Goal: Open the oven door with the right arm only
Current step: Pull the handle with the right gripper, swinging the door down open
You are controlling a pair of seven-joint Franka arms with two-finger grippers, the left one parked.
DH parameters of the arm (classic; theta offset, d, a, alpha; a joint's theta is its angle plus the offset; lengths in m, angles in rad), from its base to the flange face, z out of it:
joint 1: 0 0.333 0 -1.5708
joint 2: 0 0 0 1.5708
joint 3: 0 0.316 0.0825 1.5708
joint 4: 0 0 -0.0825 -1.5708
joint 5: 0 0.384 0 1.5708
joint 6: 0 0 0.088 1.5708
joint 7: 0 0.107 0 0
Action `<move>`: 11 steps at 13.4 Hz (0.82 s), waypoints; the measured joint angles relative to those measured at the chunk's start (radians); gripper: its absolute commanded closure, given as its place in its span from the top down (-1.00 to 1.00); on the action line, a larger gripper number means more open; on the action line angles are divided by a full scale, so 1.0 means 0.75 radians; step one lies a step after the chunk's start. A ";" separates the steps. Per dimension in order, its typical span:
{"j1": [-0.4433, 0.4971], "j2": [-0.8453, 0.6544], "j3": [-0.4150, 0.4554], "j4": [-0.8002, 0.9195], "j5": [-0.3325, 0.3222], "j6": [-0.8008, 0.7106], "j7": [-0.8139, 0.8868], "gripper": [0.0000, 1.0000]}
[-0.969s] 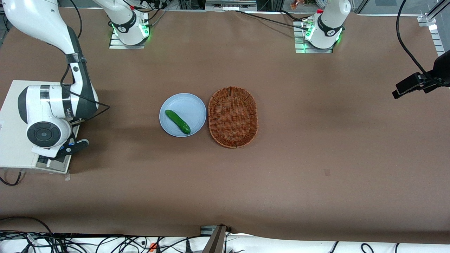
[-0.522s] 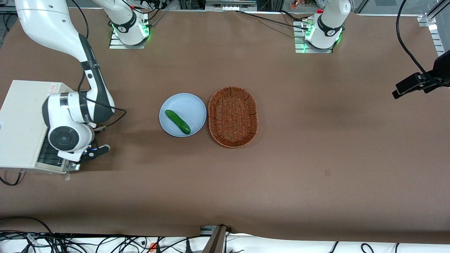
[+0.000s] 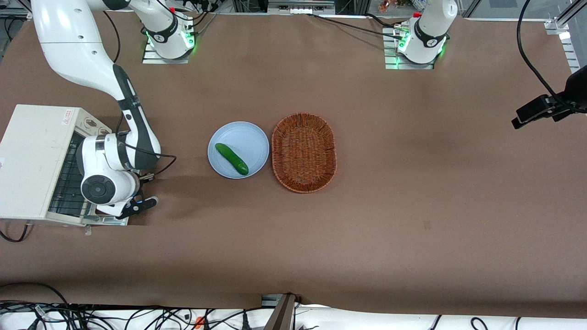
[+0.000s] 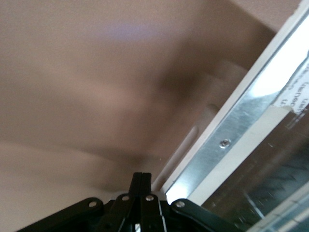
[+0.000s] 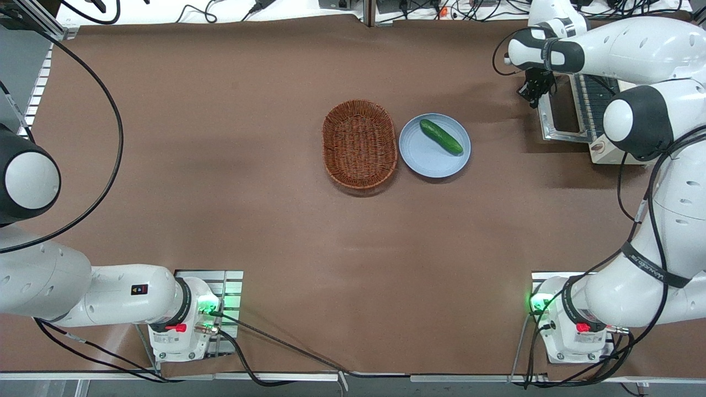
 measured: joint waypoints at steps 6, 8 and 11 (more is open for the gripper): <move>-0.033 0.022 -0.018 0.005 0.150 0.029 0.057 -1.00; -0.051 0.022 -0.030 0.007 0.241 0.030 0.094 -1.00; -0.074 0.023 -0.057 0.006 0.393 -0.022 0.177 -1.00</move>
